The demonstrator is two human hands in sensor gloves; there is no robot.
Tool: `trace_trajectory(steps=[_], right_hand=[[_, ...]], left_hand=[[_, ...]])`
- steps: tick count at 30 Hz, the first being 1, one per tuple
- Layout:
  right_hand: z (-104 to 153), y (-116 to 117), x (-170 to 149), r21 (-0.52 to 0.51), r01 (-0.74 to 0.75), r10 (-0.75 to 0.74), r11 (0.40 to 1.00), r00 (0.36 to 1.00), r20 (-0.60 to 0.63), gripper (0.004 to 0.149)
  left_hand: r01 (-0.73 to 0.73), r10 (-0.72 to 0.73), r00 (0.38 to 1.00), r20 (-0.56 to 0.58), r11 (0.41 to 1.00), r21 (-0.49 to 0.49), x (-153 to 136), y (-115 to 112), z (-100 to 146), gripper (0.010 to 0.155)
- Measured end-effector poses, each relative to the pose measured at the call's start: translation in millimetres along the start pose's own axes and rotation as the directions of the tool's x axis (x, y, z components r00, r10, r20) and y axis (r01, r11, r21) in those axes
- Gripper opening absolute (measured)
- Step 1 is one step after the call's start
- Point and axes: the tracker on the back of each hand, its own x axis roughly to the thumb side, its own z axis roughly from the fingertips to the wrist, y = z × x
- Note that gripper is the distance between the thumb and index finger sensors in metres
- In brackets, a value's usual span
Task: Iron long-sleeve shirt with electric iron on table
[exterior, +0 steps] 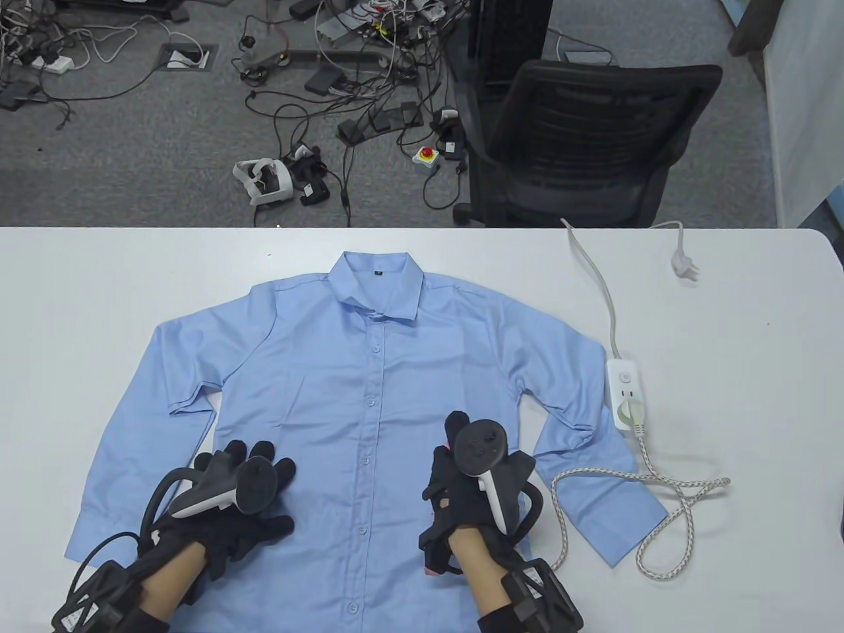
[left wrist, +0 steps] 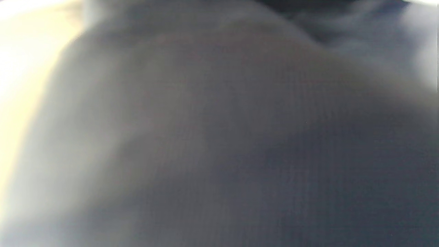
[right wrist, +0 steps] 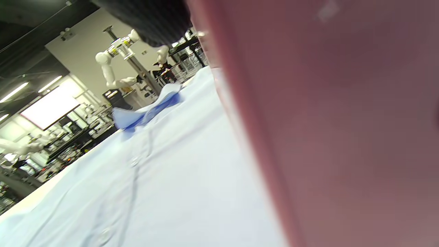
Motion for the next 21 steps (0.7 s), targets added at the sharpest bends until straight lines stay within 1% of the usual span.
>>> trace_trajectory(steps=[3, 5, 7, 9, 12, 14, 16, 18, 19, 20, 21], right_hand=[[-7.5, -14.2, -22.5, -0.02, -0.006, 0.005, 1.0, 1.0, -0.028, 0.055], [-9.8, -18.3, -30.4, 0.003, 0.017, -0.017, 1.0, 1.0, -0.017, 0.056], [-9.8, -19.5, -32.5, -0.053, -0.006, 0.004, 0.999, 0.999, -0.036, 0.056], [-10.5, -19.8, -31.1, -0.012, 0.0, -0.001, 1.0, 0.999, -0.036, 0.056], [-11.5, -19.7, -28.2, -0.007, -0.021, 0.02, 1.0, 0.999, -0.045, 0.058], [-10.9, -19.8, -26.9, -0.029, -0.035, 0.034, 0.999, 0.998, -0.048, 0.058], [-11.5, -21.6, -28.1, -0.024, 0.012, -0.013, 1.0, 0.999, -0.053, 0.058], [-3.7, -25.1, -29.1, -0.024, 0.111, -0.113, 0.994, 0.989, -0.097, 0.059], [4.0, -27.0, -26.4, -0.031, 0.167, -0.169, 0.985, 0.982, -0.085, 0.059], [11.7, -28.6, -22.4, -0.023, 0.194, -0.195, 0.981, 0.979, -0.059, 0.06], [21.8, -29.3, -17.0, -0.001, 0.215, -0.215, 0.977, 0.976, -0.033, 0.068]], left_hand=[[-0.006, 0.006, 1.0, 0.001, 1.0, -0.002, 0.0, -0.5, -0.1, 0.082], [-0.01, 0.01, 1.0, 0.004, 1.0, 0.006, -0.8, -1.3, -0.6, 0.082], [-0.005, 0.005, 1.0, 0.0, 1.0, -0.003, 0.0, -1.6, -0.5, 0.082], [0.005, -0.005, 1.0, 0.0, 1.0, -0.014, 0.1, -2.2, -1.0, 0.082], [-0.001, 0.001, 1.0, 0.0, 1.0, -0.014, 0.9, -1.3, -1.0, 0.082], [0.005, -0.005, 1.0, -0.001, 1.0, -0.018, 0.9, -1.4, -1.1, 0.082], [-0.004, 0.004, 1.0, 0.005, 1.0, -0.002, 0.3, -1.5, -0.8, 0.082], [0.001, -0.001, 1.0, 0.005, 1.0, -0.001, 0.3, -1.4, -0.9, 0.082], [0.002, -0.002, 1.0, 0.006, 1.0, 0.002, 0.3, -1.6, -0.8, 0.082], [0.001, -0.001, 1.0, 0.006, 1.0, 0.006, 0.3, -1.7, -0.8, 0.082], [0.002, -0.002, 1.0, 0.007, 1.0, 0.007, 0.2, -1.7, -1.1, 0.082]])
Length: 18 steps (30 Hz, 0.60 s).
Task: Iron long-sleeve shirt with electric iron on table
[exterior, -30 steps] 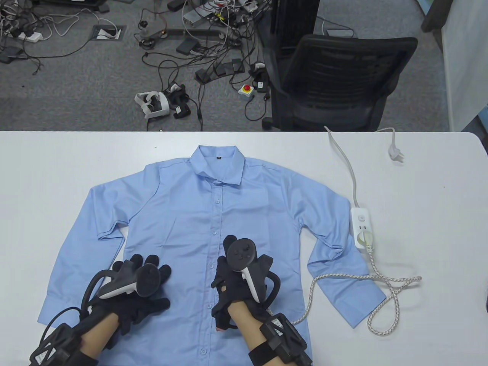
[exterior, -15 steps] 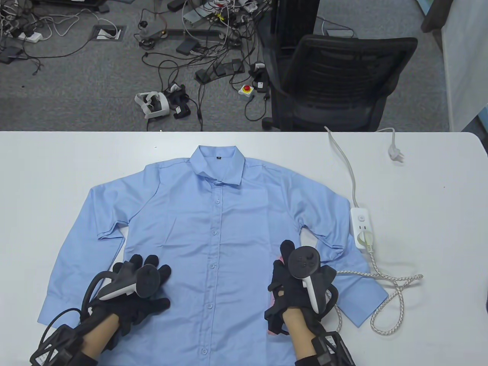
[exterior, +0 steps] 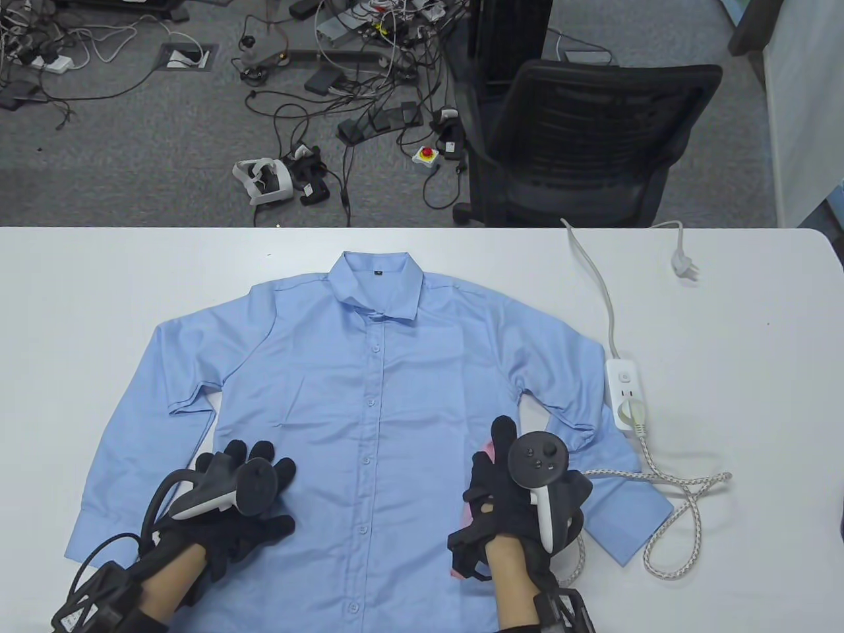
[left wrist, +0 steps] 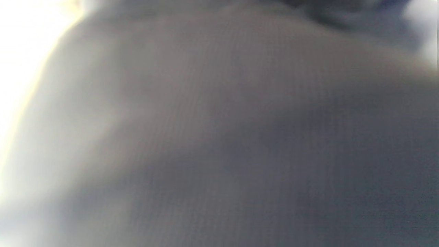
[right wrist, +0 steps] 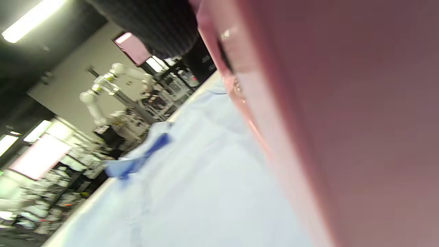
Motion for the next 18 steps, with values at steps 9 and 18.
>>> trace_trajectory(steps=[9, 18], right_hand=[[82.1, 47.3, 42.1, 0.158, -0.111, 0.096, 0.981, 0.99, 0.099, 0.082], [94.4, 82.1, 37.4, 0.203, -0.14, 0.144, 0.969, 0.99, -0.005, 0.081]], left_hand=[[0.004, -0.004, 1.0, -0.003, 0.999, -0.033, 0.6, 0.1, -0.6, 0.081], [0.011, -0.011, 1.0, -0.004, 0.999, -0.032, 1.3, 0.3, -0.4, 0.081]])
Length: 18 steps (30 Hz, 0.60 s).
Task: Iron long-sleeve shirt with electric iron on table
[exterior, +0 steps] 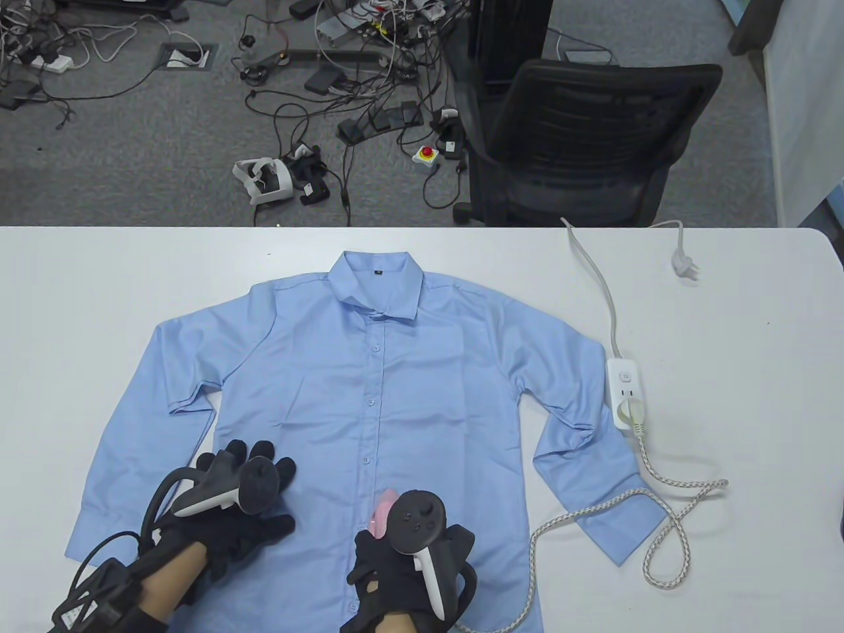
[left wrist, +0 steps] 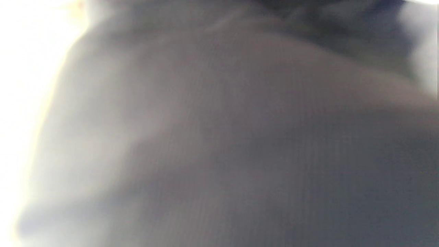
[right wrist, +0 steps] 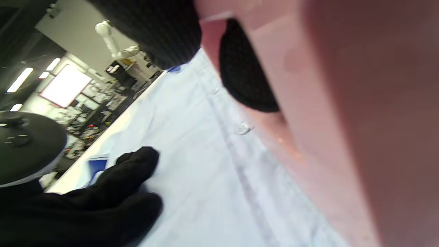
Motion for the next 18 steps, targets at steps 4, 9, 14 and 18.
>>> trace_trajectory(steps=[4, 9, 14, 18], right_hand=[[1.7, -4.8, -5.0, 0.06, -0.021, 0.025, 0.998, 0.998, -0.063, 0.077], [-3.9, -21.3, -26.2, 0.134, 0.022, -0.002, 0.991, 0.99, -0.144, 0.073], [-11.9, -46.4, -56.8, 0.091, 0.081, -0.058, 0.993, 0.972, -0.229, 0.073], [-16.0, -64.2, -80.0, 0.046, 0.123, -0.106, 0.991, 0.954, -0.282, 0.073]], left_hand=[[-0.002, 0.002, 1.0, 0.0, 1.0, -0.002, -0.1, 0.1, -0.2, 0.081], [-0.003, 0.003, 1.0, -0.002, 1.0, -0.005, -0.3, 0.2, -0.4, 0.081], [-0.006, 0.006, 1.0, 0.004, 1.0, -0.015, -0.4, -0.3, -0.7, 0.082], [-0.002, 0.002, 1.0, 0.0, 1.0, -0.018, -0.2, -0.2, -0.6, 0.082]])
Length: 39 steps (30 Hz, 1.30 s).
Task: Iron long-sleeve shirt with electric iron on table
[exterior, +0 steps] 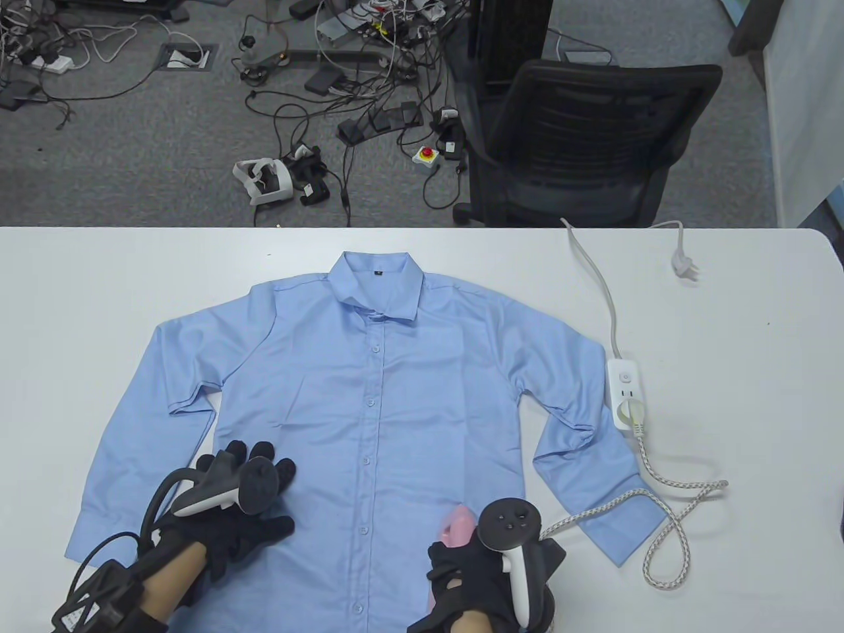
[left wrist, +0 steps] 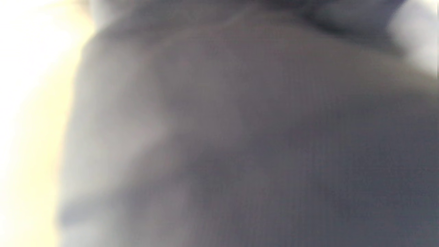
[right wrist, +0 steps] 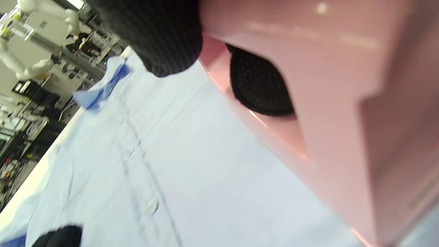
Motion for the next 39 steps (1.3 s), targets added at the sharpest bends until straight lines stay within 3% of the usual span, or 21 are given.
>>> trace_trajectory(steps=[9, 15, 21, 24, 26, 29, 34, 39], right_hand=[[-13.4, -30.6, -29.3, -0.009, 0.085, -0.086, 0.996, 0.995, -0.051, 0.072], [-12.1, -25.3, -26.7, -0.069, 0.029, -0.029, 0.997, 1.0, 0.004, 0.073], [-13.7, -25.8, -13.9, -0.017, 0.016, -0.015, 1.0, 0.999, 0.037, 0.072], [-6.9, -31.5, 14.0, 0.019, 0.045, -0.047, 0.999, 0.992, 0.118, 0.071], [-2.6, -36.5, 43.5, 0.028, 0.054, -0.058, 0.998, 0.981, 0.184, 0.071], [-1.3, -34.4, 90.9, 0.041, 0.029, -0.039, 0.999, 0.962, 0.271, 0.071], [-8.9, -8.9, 162.6, 0.05, -0.014, -0.007, 0.999, 0.919, 0.395, 0.075], [-23.3, 35.4, 216.9, 0.127, -0.008, -0.055, 0.992, 0.873, 0.484, 0.081]], left_hand=[[0.007, -0.007, 1.0, -0.004, 1.0, 0.005, 0.0, -0.5, 0.3, 0.082], [0.003, -0.003, 1.0, -0.001, 1.0, 0.021, -0.8, 0.2, 0.4, 0.082], [-0.056, 0.055, 0.998, 0.026, 0.998, 0.026, -11.4, 4.4, 4.8, 0.076], [-0.202, 0.197, 0.978, 0.071, 0.977, 0.072, -31.1, 14.8, 10.3, 0.075], [-0.321, 0.312, 0.947, 0.075, 0.915, 0.244, -50.9, 27.1, 21.0, 0.072], [-0.355, 0.361, 0.929, 0.08, 0.808, 0.471, -74.6, 35.8, 39.4, 0.07], [-0.405, 0.423, 0.905, 0.05, 0.82, 0.404, -87.5, 28.4, 37.3, 0.069], [-0.397, 0.419, 0.908, -0.008, 0.866, 0.304, -91.7, 18.1, 22.7, 0.069]])
